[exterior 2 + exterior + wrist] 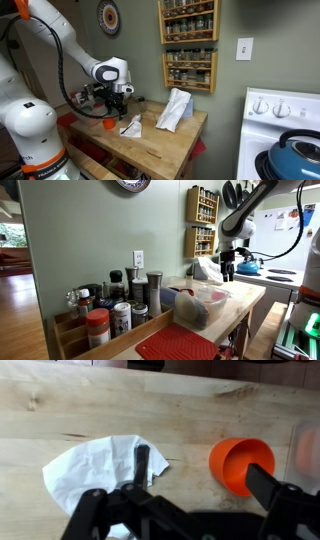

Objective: Put the blue cup in the storage box and put the orange cup in the blue cup

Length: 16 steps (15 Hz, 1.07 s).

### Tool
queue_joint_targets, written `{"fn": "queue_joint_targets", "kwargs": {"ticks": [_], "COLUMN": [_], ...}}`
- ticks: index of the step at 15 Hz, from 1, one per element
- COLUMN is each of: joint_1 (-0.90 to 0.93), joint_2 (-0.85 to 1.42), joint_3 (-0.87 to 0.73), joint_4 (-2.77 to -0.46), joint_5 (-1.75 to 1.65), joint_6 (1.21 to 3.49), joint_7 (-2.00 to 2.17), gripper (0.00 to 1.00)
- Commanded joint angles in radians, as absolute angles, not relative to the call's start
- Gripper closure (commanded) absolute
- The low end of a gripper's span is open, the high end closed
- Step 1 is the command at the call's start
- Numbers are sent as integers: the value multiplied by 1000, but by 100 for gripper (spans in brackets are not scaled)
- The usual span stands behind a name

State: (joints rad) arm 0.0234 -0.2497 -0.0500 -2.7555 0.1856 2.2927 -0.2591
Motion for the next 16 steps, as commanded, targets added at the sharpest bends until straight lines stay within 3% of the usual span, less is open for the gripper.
{"fn": "queue_joint_targets", "kwargs": {"ticks": [1, 7, 8, 9, 11, 16], "joint_1": [54, 80, 81, 82, 81, 74], "joint_2": [-184, -83, -67, -53, -30, -15], "joint_3": [-58, -28, -22, -17, -4, 16], "joint_4": [-2755, -2753, -2753, -2753, -2752, -2744], "joint_5": [265, 383, 391, 406, 425, 450], "joint_6": [2321, 2421, 2441, 2455, 2481, 2487], "joint_7": [-300, -292, -293, -299, -304, -320], "gripper": [0, 0, 4, 28, 29, 68]}}
